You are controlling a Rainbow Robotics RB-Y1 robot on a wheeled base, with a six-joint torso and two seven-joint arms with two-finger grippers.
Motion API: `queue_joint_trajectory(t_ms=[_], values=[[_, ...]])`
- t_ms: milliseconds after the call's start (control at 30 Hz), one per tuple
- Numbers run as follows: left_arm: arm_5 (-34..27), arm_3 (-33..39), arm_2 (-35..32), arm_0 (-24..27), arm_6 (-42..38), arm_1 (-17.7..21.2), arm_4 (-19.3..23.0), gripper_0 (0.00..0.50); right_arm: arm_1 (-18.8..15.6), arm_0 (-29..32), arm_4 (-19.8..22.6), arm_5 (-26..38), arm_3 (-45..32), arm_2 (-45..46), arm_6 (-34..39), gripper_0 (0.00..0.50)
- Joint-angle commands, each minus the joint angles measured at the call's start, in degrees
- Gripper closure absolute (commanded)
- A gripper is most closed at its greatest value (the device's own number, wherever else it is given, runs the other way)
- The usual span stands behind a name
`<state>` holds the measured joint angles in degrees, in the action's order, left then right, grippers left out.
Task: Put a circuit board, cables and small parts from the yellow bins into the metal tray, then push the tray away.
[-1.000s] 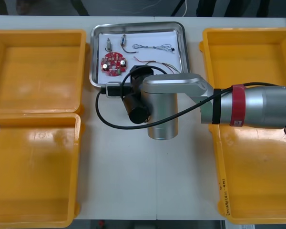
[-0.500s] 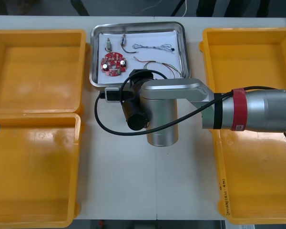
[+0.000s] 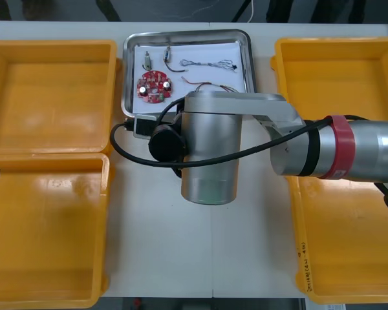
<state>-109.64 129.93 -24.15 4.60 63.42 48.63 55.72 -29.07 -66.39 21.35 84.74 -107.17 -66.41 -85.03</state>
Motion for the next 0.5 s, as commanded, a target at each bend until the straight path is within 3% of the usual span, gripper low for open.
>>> queue_joint_trajectory(t_ms=[33, 367, 500], values=[[-0.4, 1.6, -1.6, -0.8, 4.9, 2.6, -0.5, 0.0, -1.1, 5.6, 1.2, 6.0, -6.7, 8.5, 0.7, 0.0], [-0.4, 1.6, -1.6, -0.8, 4.9, 2.6, -0.5, 0.0, -1.1, 18.6, 1.1, 25.2, -23.4, 23.5, 2.3, 0.0], [-0.4, 1.6, -1.6, -0.8, 4.9, 2.6, -0.5, 0.0, -1.1, 23.6, 1.2, 25.3, -29.9, 29.9, 2.6, 0.0]])
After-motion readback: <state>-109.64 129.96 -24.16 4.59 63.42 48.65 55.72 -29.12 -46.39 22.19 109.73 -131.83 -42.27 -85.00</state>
